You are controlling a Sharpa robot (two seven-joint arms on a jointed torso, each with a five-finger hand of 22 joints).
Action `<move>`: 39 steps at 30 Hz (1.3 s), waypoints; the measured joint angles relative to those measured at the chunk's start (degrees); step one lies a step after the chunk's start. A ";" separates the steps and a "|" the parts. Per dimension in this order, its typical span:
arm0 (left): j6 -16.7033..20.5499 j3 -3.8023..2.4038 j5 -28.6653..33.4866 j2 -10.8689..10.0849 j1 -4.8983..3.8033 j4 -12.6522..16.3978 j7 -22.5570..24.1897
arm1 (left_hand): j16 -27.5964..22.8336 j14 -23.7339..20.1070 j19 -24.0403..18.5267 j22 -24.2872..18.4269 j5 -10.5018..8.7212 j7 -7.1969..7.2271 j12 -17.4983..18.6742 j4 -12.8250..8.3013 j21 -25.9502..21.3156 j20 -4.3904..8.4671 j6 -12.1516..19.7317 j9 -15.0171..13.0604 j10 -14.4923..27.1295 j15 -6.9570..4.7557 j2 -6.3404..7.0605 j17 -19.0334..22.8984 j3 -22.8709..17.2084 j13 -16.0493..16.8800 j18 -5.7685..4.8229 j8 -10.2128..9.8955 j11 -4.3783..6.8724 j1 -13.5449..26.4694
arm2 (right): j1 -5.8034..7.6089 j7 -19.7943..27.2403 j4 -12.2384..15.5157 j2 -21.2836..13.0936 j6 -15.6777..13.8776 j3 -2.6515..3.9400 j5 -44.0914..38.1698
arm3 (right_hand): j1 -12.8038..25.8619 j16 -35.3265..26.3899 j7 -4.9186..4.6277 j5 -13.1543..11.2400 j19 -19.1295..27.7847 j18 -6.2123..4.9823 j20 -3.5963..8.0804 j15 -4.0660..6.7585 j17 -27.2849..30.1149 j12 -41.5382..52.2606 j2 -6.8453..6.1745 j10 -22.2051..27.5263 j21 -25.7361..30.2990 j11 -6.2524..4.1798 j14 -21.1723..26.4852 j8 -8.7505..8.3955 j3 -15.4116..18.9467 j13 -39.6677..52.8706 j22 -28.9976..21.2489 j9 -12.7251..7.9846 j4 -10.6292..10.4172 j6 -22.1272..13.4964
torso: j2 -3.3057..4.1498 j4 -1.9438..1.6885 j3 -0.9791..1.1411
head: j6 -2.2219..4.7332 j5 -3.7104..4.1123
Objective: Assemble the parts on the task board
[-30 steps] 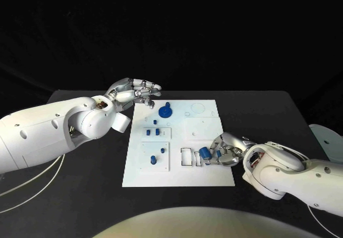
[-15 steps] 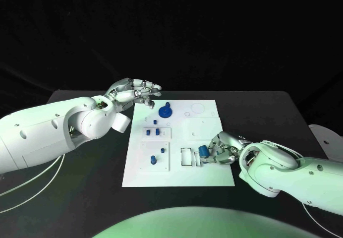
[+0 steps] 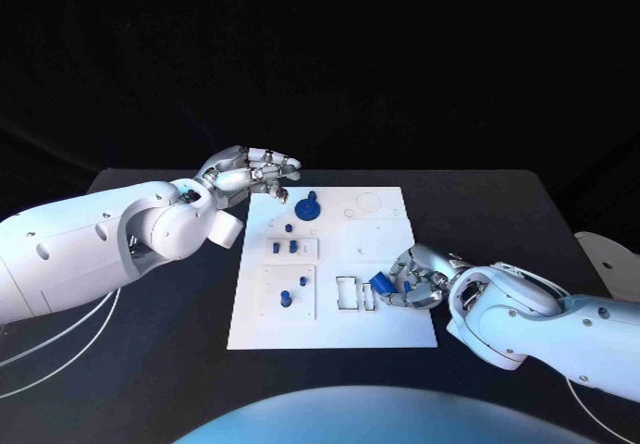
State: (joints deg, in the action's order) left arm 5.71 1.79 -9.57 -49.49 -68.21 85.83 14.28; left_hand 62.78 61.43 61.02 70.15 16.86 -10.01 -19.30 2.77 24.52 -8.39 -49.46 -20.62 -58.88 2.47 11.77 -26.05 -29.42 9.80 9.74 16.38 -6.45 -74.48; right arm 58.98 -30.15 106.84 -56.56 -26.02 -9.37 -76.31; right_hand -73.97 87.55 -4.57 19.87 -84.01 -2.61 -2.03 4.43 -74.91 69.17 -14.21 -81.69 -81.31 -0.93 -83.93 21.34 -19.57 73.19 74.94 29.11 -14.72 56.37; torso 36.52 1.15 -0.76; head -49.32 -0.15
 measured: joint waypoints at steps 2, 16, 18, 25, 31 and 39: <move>-0.05 0.00 0.00 0.04 0.00 -0.04 -0.02 | 0.00 0.00 0.00 0.00 0.00 0.00 0.00 0.00 0.00 0.00 0.00 -0.04 0.00 0.00 0.00 0.05 0.00 -0.04 0.00 0.00 0.00 0.00 | 0.15 0.11 0.40 -0.09 -0.36 -0.02 1.73 | -0.35 0.00 -0.03 -0.77 0.00 0.00 0.00 0.00 0.00 0.00 -0.35 0.00 0.00 0.00 0.00 -0.39 -3.19 0.00 0.00 -0.15 1.27 0.02 | -0.02 0.02 -0.01 | 0.01 0.00; -0.34 0.09 0.02 0.42 0.02 -0.33 -0.17 | 0.00 0.00 0.00 0.00 0.25 0.00 0.00 0.00 0.00 0.00 0.00 -0.04 0.00 0.00 0.00 0.04 0.00 -0.04 0.00 0.00 0.00 0.00 | 2.45 1.20 3.13 -1.22 -3.17 -0.05 11.83 | -0.75 0.00 -0.37 -0.55 0.00 0.00 -0.01 0.00 0.01 -0.22 -0.14 0.00 0.29 0.00 0.00 -0.75 -9.44 0.12 -0.01 -18.42 3.56 0.33 | -0.06 0.02 -0.02 | 0.39 0.23; -0.37 0.11 0.02 0.48 0.03 -0.36 -0.19 | 0.00 0.00 0.00 0.00 0.25 0.00 0.00 0.00 0.00 0.00 0.00 -0.04 0.00 0.00 0.00 0.04 0.00 -0.04 -0.01 0.00 0.00 0.00 | 2.83 1.32 3.51 -1.37 -3.56 -0.02 12.31 | -0.50 0.00 -0.37 -0.55 0.00 0.00 -0.01 -0.01 0.01 -0.22 0.05 0.00 0.29 0.00 0.00 -0.75 -9.75 0.12 -0.01 -18.42 3.71 0.33 | -0.06 0.02 -0.02 | 0.42 0.25; -0.45 0.13 0.03 0.57 0.05 -0.39 -0.23 | 0.00 0.00 0.00 0.00 0.25 0.00 0.00 0.00 0.00 0.00 0.00 -0.03 0.00 0.00 0.00 0.04 0.00 -0.04 0.00 0.00 0.00 0.00 | 3.27 1.48 3.92 -0.28 -3.49 0.00 13.52 | 2.96 0.23 -0.38 -1.39 0.00 0.00 -0.01 -0.01 0.01 -0.22 -0.42 0.01 0.29 0.00 0.00 -0.75 -10.82 0.22 -0.02 -18.43 3.29 0.34 | 0.04 -0.05 -0.02 | 0.49 0.13; -0.52 0.15 0.03 0.63 0.07 -0.38 -0.26 | 0.00 0.00 0.00 0.00 0.24 0.00 0.00 0.00 0.00 0.00 0.00 -0.03 0.43 0.00 0.00 0.04 0.00 -0.04 0.00 0.00 0.00 0.00 | 3.35 1.30 2.90 2.46 -1.81 -0.02 14.14 | 6.47 0.46 -0.77 -2.05 0.00 0.00 -0.01 -0.01 0.01 -0.22 -0.41 -0.32 -0.15 -0.32 0.00 -0.62 -11.24 0.59 -0.02 -18.41 2.75 0.75 | 0.10 -0.06 -0.03 | 0.26 -0.04; -0.59 0.15 0.04 0.61 0.07 -0.30 -0.30 | 0.00 0.00 0.00 0.00 0.24 0.00 0.00 0.00 0.00 0.00 0.00 -0.04 0.43 0.00 0.00 0.05 0.00 -0.05 0.00 0.00 0.00 0.00 | 3.38 0.40 1.03 4.90 0.81 -0.06 13.97 | 10.99 0.58 -0.66 -3.96 0.00 0.00 -0.01 -0.01 0.01 0.16 -1.16 -0.41 -0.40 -0.41 0.00 -0.32 -9.86 0.94 -0.02 -2.98 0.85 1.46 | 0.13 -0.06 -0.09 | 0.00 -0.40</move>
State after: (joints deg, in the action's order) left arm 5.12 1.94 -9.54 -48.88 -68.14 85.53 13.97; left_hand 62.78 61.43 61.02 70.15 17.10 -10.01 -19.29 2.77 24.53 -8.39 -49.46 -20.66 -58.45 2.47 11.78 -26.00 -29.42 9.76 9.73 16.38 -6.46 -74.48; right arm 62.36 -29.75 107.87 -51.66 -25.21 -9.43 -62.33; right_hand -62.99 88.13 -5.23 15.91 -84.01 -2.61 -2.04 4.42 -74.91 69.33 -15.38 -82.10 -81.71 -1.34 -83.93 21.03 -29.44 74.13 74.92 26.13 -13.87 57.82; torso 36.65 1.09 -0.85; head -49.32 -0.55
